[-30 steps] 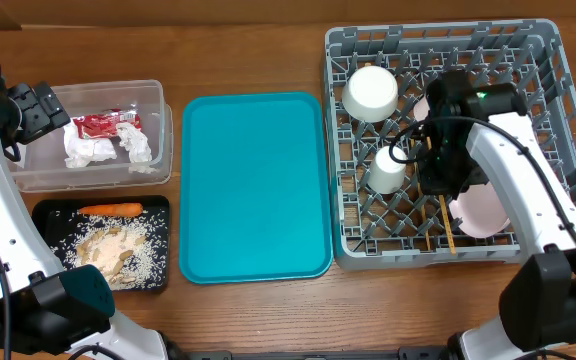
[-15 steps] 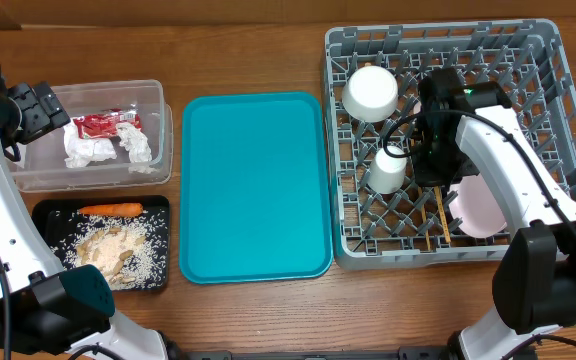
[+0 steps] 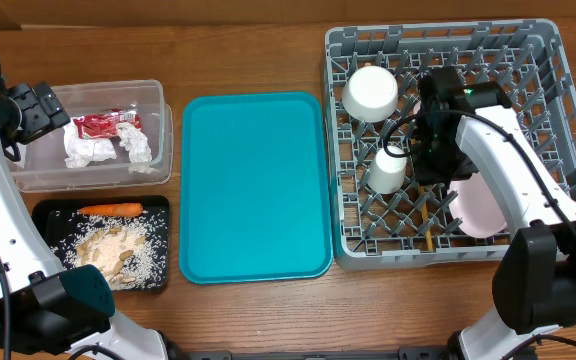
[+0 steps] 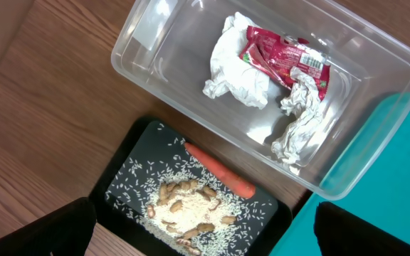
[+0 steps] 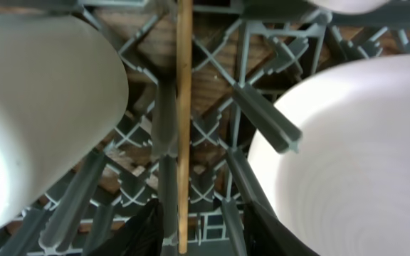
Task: Sort waste into correct bins and load items into the dishwasher
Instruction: 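Lower the second chopstick upright between the rack tines, then open the right gripper and lift it away from the rack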
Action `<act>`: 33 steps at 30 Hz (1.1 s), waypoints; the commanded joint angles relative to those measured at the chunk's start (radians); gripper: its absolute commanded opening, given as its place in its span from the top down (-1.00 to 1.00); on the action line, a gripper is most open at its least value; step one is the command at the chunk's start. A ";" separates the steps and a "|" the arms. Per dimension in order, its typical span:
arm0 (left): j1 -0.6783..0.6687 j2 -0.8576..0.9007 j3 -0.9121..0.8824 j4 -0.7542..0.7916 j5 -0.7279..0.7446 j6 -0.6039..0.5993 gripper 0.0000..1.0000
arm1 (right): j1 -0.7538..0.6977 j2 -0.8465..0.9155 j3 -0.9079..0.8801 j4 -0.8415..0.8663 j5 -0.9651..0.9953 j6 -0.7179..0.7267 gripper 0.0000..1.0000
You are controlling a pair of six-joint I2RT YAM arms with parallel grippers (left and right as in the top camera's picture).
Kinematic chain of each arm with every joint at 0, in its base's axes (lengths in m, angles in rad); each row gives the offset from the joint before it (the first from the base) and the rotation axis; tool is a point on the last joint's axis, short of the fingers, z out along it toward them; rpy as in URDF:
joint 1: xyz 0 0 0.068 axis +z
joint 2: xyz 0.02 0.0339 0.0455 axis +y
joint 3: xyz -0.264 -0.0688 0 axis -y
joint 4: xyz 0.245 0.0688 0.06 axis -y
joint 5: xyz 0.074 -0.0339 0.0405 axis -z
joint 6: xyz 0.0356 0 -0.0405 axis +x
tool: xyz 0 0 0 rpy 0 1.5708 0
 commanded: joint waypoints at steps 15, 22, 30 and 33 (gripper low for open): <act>0.001 -0.016 0.021 0.000 -0.013 0.015 -0.99 | 0.000 -0.004 0.254 0.166 -0.257 0.008 -1.00; 0.001 -0.016 0.021 0.000 -0.013 0.015 -1.00 | 0.000 -0.004 0.254 0.166 -0.257 0.007 -1.00; 0.001 -0.016 0.021 0.000 -0.013 0.015 -1.00 | 0.000 -0.004 0.254 0.166 -0.257 0.007 -1.00; 0.001 -0.016 0.021 0.000 -0.013 0.015 -1.00 | 0.000 -0.004 0.254 0.166 -0.257 0.007 -1.00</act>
